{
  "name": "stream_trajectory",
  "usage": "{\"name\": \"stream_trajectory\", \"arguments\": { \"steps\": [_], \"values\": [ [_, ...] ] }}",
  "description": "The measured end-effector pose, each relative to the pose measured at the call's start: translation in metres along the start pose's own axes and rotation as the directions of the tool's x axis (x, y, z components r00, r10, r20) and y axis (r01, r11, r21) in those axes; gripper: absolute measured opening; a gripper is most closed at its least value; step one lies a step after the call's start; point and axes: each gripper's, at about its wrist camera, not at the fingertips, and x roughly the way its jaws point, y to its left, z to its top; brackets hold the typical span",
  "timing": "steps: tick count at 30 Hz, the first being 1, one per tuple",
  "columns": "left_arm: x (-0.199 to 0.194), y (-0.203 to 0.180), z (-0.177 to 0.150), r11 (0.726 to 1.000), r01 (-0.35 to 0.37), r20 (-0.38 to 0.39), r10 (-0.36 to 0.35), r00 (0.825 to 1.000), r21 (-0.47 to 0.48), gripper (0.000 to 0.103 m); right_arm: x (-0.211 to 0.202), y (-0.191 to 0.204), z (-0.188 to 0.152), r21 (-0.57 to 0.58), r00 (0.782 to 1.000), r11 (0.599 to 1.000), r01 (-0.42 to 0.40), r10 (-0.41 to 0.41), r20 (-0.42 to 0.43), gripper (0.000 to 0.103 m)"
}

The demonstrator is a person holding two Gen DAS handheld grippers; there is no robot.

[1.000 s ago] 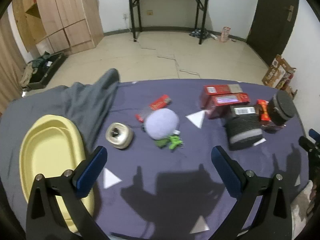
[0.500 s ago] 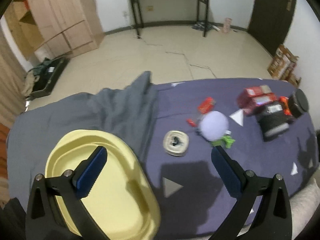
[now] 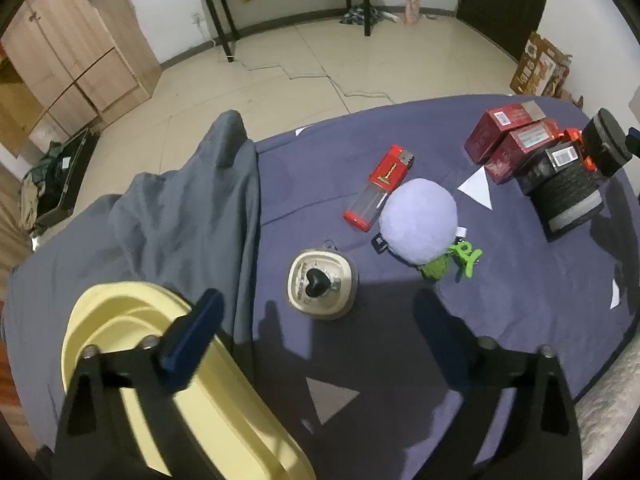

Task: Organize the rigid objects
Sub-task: 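Grasp the silver heart tin with the left gripper while the right grasps the black foam cylinder, then place the tin in the yellow tray with the left gripper while the right places the foam cylinder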

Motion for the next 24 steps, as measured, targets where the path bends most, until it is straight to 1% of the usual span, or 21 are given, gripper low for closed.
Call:
{"name": "stream_trajectory", "arguments": {
  "steps": [2, 4, 5, 7, 8, 9, 10, 11, 12, 13, 14, 15, 16, 17, 19, 21, 23, 24],
  "values": [
    [0.003, -0.001, 0.001, 1.0, -0.003, 0.0, 0.003, 1.0, 0.023, 0.088, 0.006, 0.005, -0.001, -0.035, 1.0, 0.999, 0.024, -0.024, 0.004, 0.103],
    [0.008, -0.001, 0.003, 0.999, 0.01, 0.004, -0.01, 1.0, 0.042, 0.087, 0.013, 0.011, -0.002, -0.072, 0.999, 0.997, 0.039, -0.038, 0.01, 0.103],
    [0.011, -0.001, 0.003, 0.999, 0.014, -0.001, -0.014, 1.0, 0.043, 0.085, 0.015, 0.013, -0.002, -0.083, 0.999, 0.996, 0.045, -0.044, 0.014, 0.103],
    [0.021, 0.0, 0.003, 0.999, 0.016, -0.027, -0.015, 1.0, 0.039, 0.077, 0.019, 0.016, -0.003, -0.087, 0.999, 0.995, 0.045, -0.044, 0.015, 0.103],
    [0.025, 0.0, 0.003, 0.999, 0.018, -0.043, -0.016, 0.999, 0.04, 0.071, 0.022, 0.016, -0.004, -0.084, 0.999, 0.995, 0.047, -0.046, 0.013, 0.103],
    [0.031, -0.002, 0.002, 0.999, 0.021, -0.067, -0.018, 0.998, 0.049, 0.063, 0.023, 0.016, -0.004, -0.08, 0.999, 0.996, 0.049, -0.048, 0.01, 0.103],
    [0.036, -0.002, 0.002, 0.998, 0.023, -0.079, -0.018, 0.997, 0.054, 0.059, 0.025, 0.015, -0.004, -0.076, 0.999, 0.996, 0.051, -0.051, 0.007, 0.103],
    [0.039, -0.001, 0.003, 0.998, 0.026, -0.083, -0.022, 0.996, 0.048, 0.053, 0.028, 0.015, -0.003, -0.072, 0.999, 0.996, 0.052, -0.051, 0.008, 0.102],
    [0.042, 0.001, 0.004, 0.999, 0.031, -0.087, -0.028, 0.996, 0.032, 0.05, 0.029, 0.015, -0.003, -0.066, 0.999, 0.996, 0.051, -0.051, 0.011, 0.098],
    [0.046, 0.003, 0.004, 0.999, 0.037, -0.093, -0.036, 0.995, 0.007, 0.05, 0.031, 0.014, -0.002, -0.055, 0.999, 0.997, 0.048, -0.048, 0.009, 0.091],
    [0.049, 0.006, 0.005, 0.999, 0.049, -0.097, -0.051, 0.994, -0.022, 0.05, 0.035, 0.014, -0.002, -0.047, 0.999, 0.998, 0.043, -0.043, -0.003, 0.086],
    [0.051, 0.007, 0.006, 0.998, 0.055, -0.093, -0.059, 0.994, -0.04, 0.05, 0.036, 0.014, -0.002, -0.045, 0.999, 0.998, 0.036, -0.037, -0.011, 0.075],
    [0.052, 0.008, 0.006, 0.997, 0.058, -0.092, -0.063, 0.994, -0.053, 0.05, 0.037, 0.015, -0.002, -0.055, 0.999, 0.998, 0.028, -0.029, -0.018, 0.069],
    [0.051, 0.008, 0.007, 0.996, 0.058, -0.095, -0.064, 0.993, -0.069, 0.05, 0.035, 0.015, -0.001, -0.067, 0.999, 0.997, 0.029, -0.03, -0.015, 0.069],
    [0.046, 0.009, 0.007, 0.994, 0.056, -0.084, -0.064, 0.994, -0.091, 0.05, 0.026, 0.015, -0.001, -0.086, 0.999, 0.996, 0.031, -0.029, 0.02, 0.068],
    [0.037, 0.011, 0.008, 0.993, 0.05, -0.053, -0.056, 0.997, -0.105, 0.05, 0.013, 0.016, -0.001, -0.105, 0.998, 0.994, 0.033, -0.026, 0.061, 0.068],
    [0.015, 0.017, 0.005, 0.989, 0.066, -0.012, -0.068, 0.998, -0.131, 0.05, -0.008, 0.024, 0.001, -0.15, 0.993, 0.988, 0.035, -0.017, 0.117, 0.068],
    [0.001, 0.024, 0.001, 0.986, 0.084, 0.011, -0.084, 0.996, -0.143, 0.05, -0.019, 0.032, 0.002, -0.186, 0.989, 0.982, 0.024, 0.003, 0.146, 0.068]
  ]
}}
